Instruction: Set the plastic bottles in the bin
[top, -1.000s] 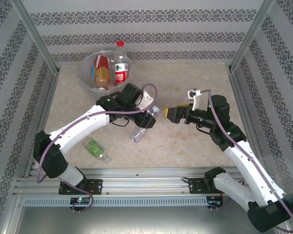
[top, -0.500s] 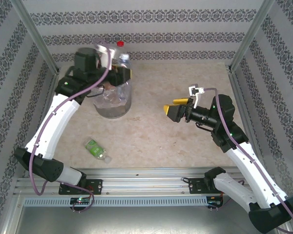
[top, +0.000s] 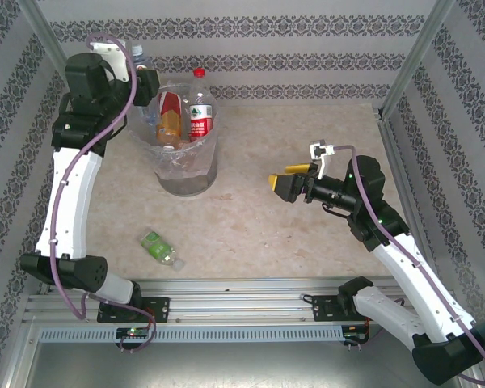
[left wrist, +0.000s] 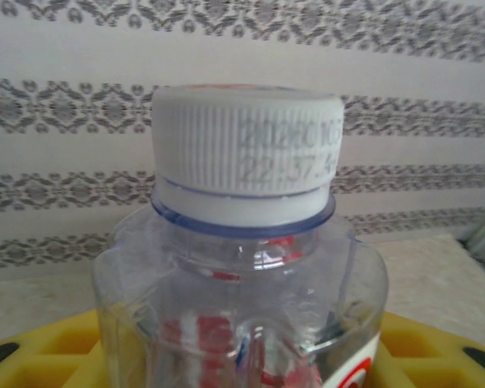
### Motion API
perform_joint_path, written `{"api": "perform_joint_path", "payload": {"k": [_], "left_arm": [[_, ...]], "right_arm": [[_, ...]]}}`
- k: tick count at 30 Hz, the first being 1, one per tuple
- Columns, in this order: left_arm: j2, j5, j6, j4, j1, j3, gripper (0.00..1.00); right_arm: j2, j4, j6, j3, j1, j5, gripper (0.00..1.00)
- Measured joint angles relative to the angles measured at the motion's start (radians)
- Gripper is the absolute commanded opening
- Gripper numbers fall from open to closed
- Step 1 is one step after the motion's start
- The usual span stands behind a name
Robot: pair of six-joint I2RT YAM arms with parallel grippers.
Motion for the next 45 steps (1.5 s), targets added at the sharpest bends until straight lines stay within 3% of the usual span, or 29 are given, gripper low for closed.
{"api": "perform_joint_path", "payload": {"k": [12, 24, 37, 40, 45], "left_arm": [[0.135, -0.079, 0.039, 0.000, 0.037, 0.006, 0.54], [0.200, -0.085, 0.044, -0.008, 0.039, 0.003, 0.57], [0.239, -0.077, 0.034, -0.163, 0.039, 0.072, 0.58], [0.261, -0.077, 0.029, -0.207, 0.039, 0.101, 0.61], [0.289, -0.074, 0.020, -0.248, 0.039, 0.119, 0.75]], "right_arm": [[0.014, -0.027, -0.016, 0.016, 0.000, 0.018, 0.98], [0.020, -0.053, -0.027, 0.019, 0.006, 0.029, 0.98], [0.034, -0.052, -0.027, 0.019, 0.006, 0.029, 0.98], [0.033, -0.052, -0.027, 0.019, 0.006, 0.029, 0.98], [0.032, -0.052, -0.027, 0.019, 0.006, 0.030, 0.98]]}}
